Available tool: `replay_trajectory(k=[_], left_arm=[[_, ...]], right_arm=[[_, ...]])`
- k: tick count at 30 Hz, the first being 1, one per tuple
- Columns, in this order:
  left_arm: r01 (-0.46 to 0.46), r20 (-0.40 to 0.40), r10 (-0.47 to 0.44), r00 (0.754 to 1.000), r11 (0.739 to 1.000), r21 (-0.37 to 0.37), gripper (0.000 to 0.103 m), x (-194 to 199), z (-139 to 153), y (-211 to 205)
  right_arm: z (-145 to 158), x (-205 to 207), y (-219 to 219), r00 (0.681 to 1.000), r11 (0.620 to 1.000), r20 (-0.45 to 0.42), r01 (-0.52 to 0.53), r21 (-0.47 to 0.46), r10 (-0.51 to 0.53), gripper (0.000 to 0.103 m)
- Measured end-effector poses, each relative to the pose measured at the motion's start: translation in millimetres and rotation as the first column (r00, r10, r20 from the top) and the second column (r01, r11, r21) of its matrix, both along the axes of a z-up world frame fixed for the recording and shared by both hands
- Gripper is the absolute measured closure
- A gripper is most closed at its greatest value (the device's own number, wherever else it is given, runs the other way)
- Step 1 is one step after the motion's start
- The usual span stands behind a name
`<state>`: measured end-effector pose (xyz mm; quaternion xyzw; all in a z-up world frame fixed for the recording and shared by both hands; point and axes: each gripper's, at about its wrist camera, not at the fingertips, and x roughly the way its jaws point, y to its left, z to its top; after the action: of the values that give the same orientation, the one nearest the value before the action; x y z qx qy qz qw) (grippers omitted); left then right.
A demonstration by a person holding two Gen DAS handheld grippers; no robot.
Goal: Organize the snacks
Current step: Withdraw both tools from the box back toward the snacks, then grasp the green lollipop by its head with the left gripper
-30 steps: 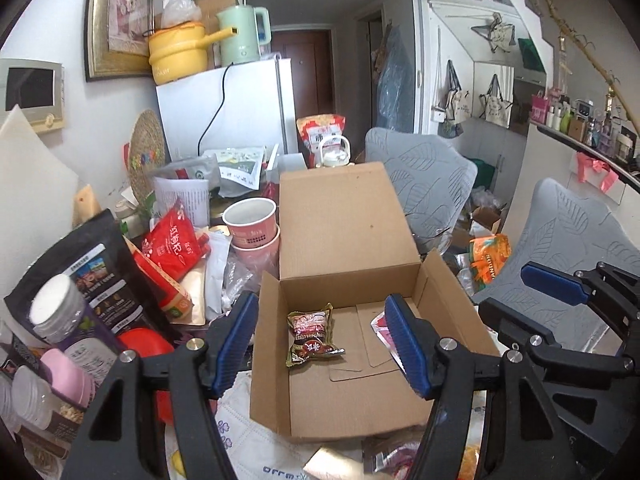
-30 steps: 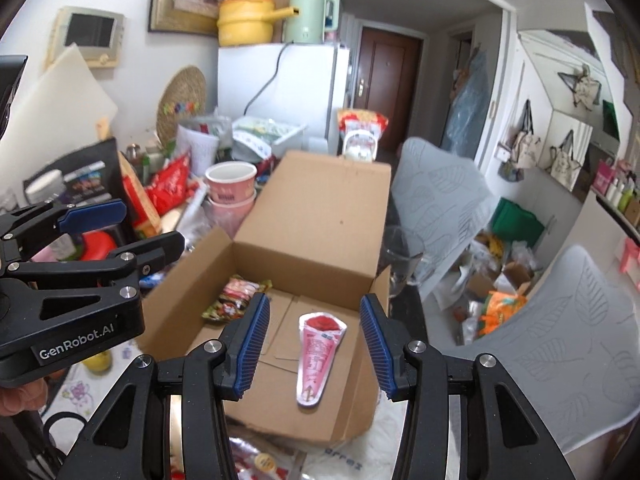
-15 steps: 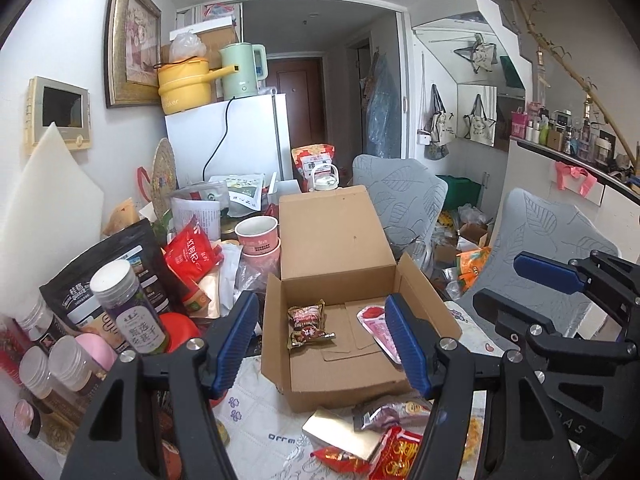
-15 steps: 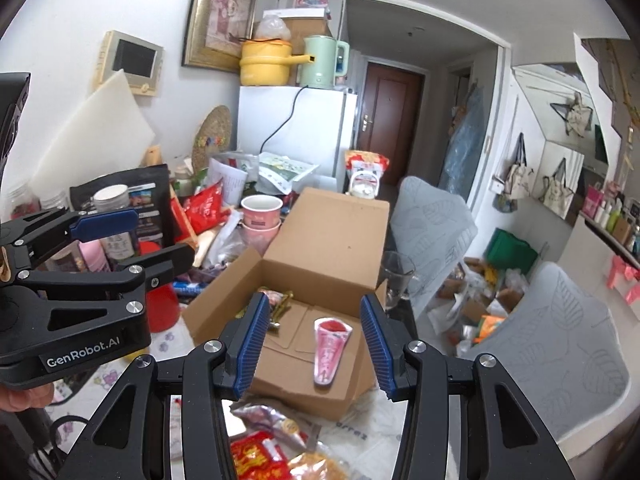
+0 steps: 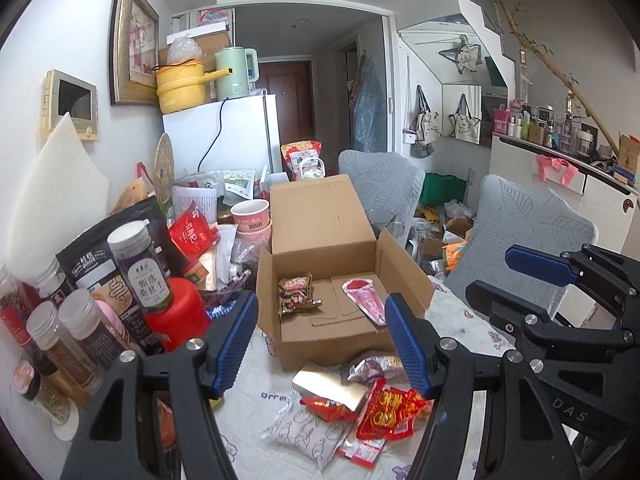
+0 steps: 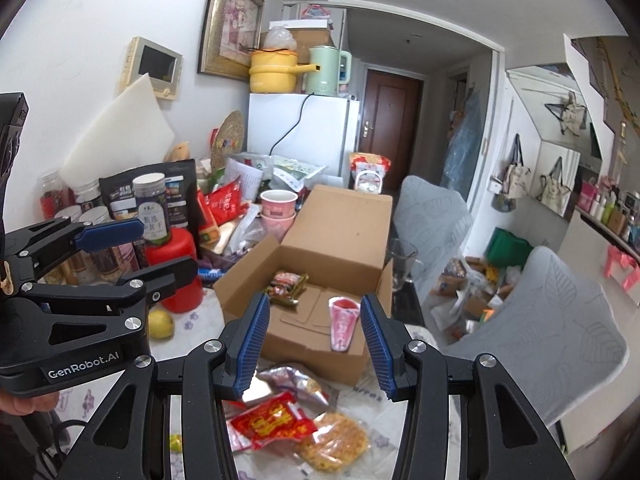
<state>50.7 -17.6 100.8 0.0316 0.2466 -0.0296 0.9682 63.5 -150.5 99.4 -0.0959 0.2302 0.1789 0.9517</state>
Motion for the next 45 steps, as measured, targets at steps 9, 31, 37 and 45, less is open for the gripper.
replay_trajectory(k=[9,31,37,45], left_arm=[[0.047,-0.045,-0.048,0.998,0.999,-0.018,0.038,-30.2,-27.2,1.7],[0.054,-0.174,-0.064,0.983,0.997,-0.062,0.038,-65.7,-103.9,30.5],[0.068,-0.237,-0.080,0.968,0.996,-0.061,0.038,-63.0,-132.5,30.7],[0.064,-0.309,-0.091,0.947,0.993,-0.096,0.038,-56.2,-167.9,34.8]], right_arm=[[-34.7,-34.3,0.7,0.999,1.000,-0.035,0.007,0.006,-0.007,0.056],[-130.5,-71.5,10.1,0.978,0.999,-0.208,0.005,0.038,0.003,0.051],[-156.7,-71.0,16.5,0.962,0.998,-0.274,-0.005,0.058,0.021,0.051],[-185.8,-68.4,12.8,0.939,0.997,-0.343,0.005,0.081,0.023,0.051]])
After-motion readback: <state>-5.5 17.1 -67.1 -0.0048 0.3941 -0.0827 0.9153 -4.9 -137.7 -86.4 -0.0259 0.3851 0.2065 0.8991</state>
